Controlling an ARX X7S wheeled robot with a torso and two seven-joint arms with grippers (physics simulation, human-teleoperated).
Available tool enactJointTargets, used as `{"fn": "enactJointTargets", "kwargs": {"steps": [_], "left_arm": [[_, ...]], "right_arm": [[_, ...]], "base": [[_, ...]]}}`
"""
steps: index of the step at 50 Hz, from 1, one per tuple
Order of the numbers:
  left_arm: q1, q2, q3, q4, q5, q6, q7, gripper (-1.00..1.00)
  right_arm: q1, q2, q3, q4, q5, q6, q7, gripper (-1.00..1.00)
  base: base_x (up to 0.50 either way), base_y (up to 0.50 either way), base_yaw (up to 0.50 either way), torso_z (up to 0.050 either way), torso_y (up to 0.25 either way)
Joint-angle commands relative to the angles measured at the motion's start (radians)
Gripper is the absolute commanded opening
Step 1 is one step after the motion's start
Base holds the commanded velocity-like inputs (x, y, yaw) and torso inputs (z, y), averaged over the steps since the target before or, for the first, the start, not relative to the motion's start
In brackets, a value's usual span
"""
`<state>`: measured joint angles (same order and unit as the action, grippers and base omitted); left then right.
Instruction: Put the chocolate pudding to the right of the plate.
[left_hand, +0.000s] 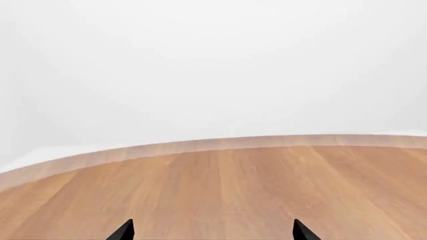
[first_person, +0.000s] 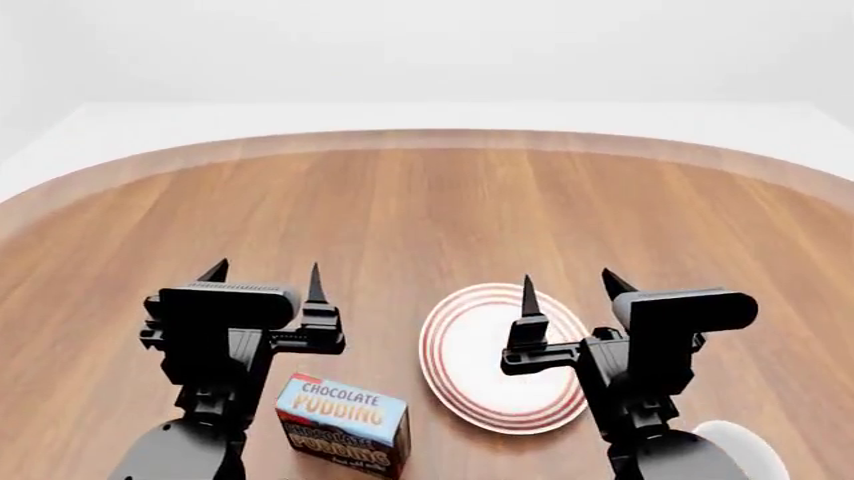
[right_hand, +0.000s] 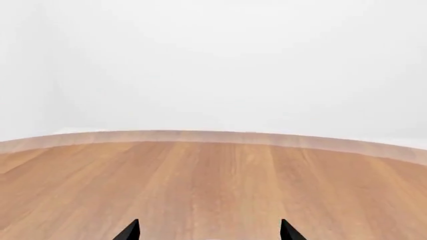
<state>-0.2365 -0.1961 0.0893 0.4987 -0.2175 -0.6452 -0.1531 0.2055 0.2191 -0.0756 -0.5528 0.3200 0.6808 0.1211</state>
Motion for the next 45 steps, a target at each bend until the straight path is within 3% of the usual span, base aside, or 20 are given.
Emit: {"fn": "enactJointTargets", "kwargs": {"steps": [1, 11, 26, 36, 37, 40, 42, 43, 45], "left_arm": [[0.006, -0.007, 0.003, -0.001, -0.005, 0.008, -0.004, 1.00], [0.009, -0.014, -0.001, -0.006, -0.012, 0.014, -0.008, 1.00], [0.015, -0.022, 0.003, -0.009, -0.016, 0.025, -0.014, 1.00], [0.018, -0.025, 0.002, -0.017, -0.023, 0.031, -0.017, 1.00], [0.021, -0.026, 0.003, -0.015, -0.023, 0.033, -0.017, 1.00], [0.022, -0.028, 0.000, -0.021, -0.025, 0.038, -0.017, 1.00], [0.021, -0.029, -0.001, -0.022, -0.026, 0.037, -0.019, 1.00], [0.020, -0.029, -0.001, -0.022, -0.027, 0.036, -0.020, 1.00], [0.020, -0.030, 0.002, -0.024, -0.026, 0.038, -0.020, 1.00]], "right_arm": [[0.001, 0.013, -0.029, 0.010, -0.015, -0.008, 0.003, 1.00], [0.012, 0.012, -0.035, 0.013, -0.009, -0.002, 0.009, 1.00], [-0.002, 0.028, -0.050, 0.004, 0.010, -0.032, -0.019, 1.00], [0.071, 0.028, -0.050, -0.043, 0.047, 0.195, 0.049, 1.00], [0.058, 0.053, -0.062, -0.080, 0.104, 0.182, -0.033, 1.00], [0.060, 0.091, -0.098, -0.153, 0.087, 0.250, -0.008, 1.00], [0.057, 0.064, -0.031, -0.187, 0.145, 0.289, 0.001, 1.00], [0.064, 0.114, -0.070, -0.240, 0.144, 0.319, -0.020, 1.00], [0.102, 0.093, 0.017, -0.290, 0.277, 0.497, -0.026, 1.00]], "base": [[0.00, 0.00, 0.00, 0.000, 0.000], [0.45, 0.00, 0.00, 0.000, 0.001], [0.05, 0.00, 0.00, 0.000, 0.000], [0.00, 0.00, 0.00, 0.000, 0.000], [0.00, 0.00, 0.00, 0.000, 0.000], [0.00, 0.00, 0.00, 0.000, 0.000], [0.00, 0.00, 0.00, 0.000, 0.000], [0.00, 0.00, 0.00, 0.000, 0.000], [0.00, 0.00, 0.00, 0.000, 0.000]]}}
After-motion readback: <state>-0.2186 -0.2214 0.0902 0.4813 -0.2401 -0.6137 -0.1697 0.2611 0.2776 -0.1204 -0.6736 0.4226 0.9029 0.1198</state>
